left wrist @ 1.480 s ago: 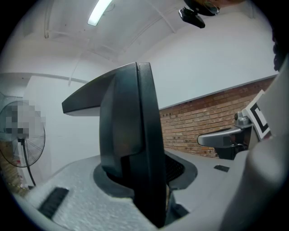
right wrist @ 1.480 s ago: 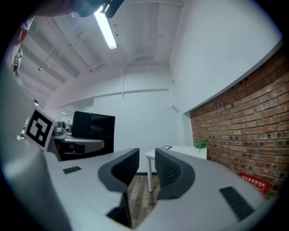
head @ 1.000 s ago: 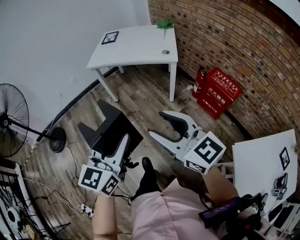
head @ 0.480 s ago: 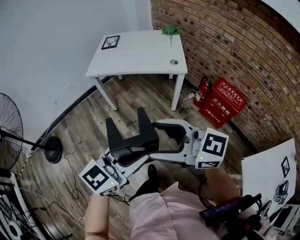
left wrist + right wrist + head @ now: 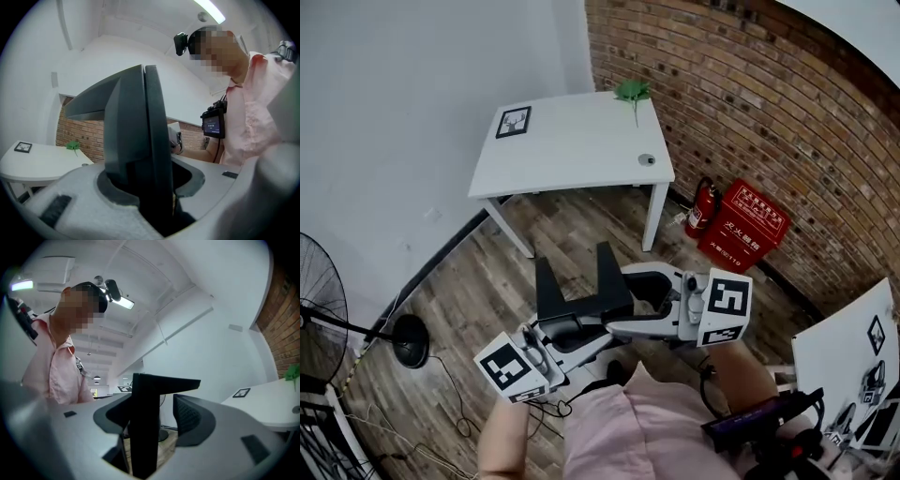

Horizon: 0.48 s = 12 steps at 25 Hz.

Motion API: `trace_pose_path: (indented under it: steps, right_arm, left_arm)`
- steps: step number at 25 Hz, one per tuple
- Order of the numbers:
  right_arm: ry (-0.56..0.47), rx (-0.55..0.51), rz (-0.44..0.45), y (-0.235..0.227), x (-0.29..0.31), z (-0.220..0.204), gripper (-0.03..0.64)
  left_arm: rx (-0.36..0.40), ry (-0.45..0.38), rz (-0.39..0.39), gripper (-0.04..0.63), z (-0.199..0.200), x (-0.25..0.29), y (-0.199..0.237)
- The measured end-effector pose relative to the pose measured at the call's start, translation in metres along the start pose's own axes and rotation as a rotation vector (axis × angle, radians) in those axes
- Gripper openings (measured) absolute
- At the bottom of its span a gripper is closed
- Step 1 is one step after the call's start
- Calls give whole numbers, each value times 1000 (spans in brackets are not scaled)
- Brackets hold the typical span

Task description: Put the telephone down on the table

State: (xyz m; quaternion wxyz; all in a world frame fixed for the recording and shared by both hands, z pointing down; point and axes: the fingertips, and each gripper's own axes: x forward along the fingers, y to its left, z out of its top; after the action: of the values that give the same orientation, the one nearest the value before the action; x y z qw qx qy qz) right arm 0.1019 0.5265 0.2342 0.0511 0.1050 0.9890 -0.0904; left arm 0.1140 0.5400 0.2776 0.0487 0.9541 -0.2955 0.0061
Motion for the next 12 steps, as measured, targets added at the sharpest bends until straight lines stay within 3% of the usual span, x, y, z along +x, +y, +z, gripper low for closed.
trace_pose_path:
  steps: [5,12]
  right_arm:
    - [-8,-12,25,-18,13,3,175]
    - [-20,8,-40,-46,14,-7,174]
  left_arm:
    - [-1,5,-40,175,2,0,30]
    - [-18,33,-104,175,-11,7,55]
